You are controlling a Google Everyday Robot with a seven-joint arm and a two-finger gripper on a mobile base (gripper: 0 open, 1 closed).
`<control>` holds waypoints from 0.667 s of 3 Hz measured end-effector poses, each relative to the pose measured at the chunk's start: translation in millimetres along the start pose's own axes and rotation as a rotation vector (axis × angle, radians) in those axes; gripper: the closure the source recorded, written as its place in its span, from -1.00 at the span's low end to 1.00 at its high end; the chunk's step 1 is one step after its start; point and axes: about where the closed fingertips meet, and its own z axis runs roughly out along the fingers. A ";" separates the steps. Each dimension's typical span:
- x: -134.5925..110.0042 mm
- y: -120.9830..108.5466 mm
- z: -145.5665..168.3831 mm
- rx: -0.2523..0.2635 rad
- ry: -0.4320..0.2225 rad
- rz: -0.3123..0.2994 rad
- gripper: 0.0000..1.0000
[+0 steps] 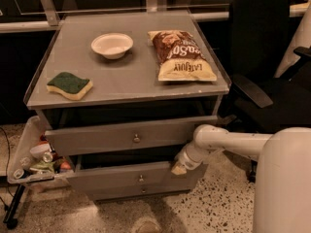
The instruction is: Open middle drawer
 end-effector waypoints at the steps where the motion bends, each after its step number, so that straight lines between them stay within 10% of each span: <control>1: 0.0 0.1 0.0 0.000 0.000 0.000 1.00; 2: 8.2 7.3 -1.7 -0.011 0.016 0.011 1.00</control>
Offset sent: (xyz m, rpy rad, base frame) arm -0.0544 -0.0242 -0.0016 -0.0529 0.0941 -0.0247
